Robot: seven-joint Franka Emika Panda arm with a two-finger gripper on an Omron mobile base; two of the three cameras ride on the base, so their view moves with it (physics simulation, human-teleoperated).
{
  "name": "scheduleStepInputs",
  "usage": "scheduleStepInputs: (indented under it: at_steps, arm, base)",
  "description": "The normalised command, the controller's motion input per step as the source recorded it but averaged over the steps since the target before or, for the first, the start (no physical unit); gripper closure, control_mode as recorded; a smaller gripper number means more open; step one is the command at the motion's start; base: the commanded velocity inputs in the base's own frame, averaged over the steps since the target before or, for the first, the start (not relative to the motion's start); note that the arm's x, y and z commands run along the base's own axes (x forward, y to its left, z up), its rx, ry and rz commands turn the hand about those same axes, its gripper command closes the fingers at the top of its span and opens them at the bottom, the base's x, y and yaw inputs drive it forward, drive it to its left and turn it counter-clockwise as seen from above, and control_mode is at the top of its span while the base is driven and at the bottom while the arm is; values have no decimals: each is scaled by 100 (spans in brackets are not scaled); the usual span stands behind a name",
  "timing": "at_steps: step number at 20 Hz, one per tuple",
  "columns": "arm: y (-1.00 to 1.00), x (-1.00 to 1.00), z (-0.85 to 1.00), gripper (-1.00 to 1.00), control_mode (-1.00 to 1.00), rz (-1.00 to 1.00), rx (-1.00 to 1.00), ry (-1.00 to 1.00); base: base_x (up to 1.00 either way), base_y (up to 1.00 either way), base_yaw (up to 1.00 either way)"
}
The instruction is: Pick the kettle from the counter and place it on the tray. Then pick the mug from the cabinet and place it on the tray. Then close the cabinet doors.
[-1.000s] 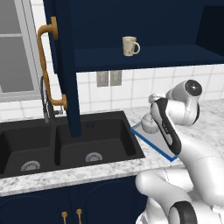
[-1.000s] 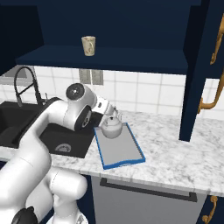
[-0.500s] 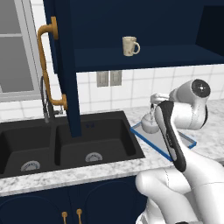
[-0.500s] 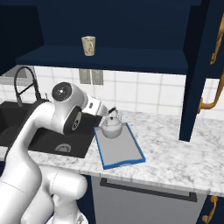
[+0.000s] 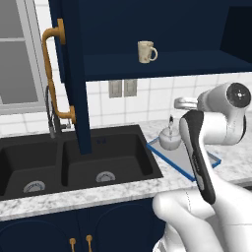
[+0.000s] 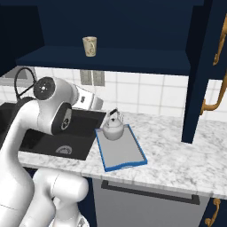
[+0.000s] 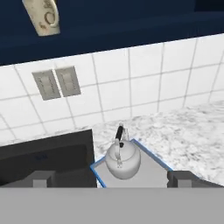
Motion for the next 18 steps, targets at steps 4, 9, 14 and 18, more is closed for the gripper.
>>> scheduleStepInputs:
  at_steps: [4,9,14,18]
  arm:
    - [1,-30,72,-100,-100,11,-3,-20]
    - [14,-1,66,-100,-100,18,-1,-20]
    - [21,13,68,-100,-100,1,-9,-8]
    - [4,35,39,-100,-100,1,0,0]
  base:
    - [0,0,0]
    - [0,0,0]
    - [0,0,0]
    - [0,0,0]
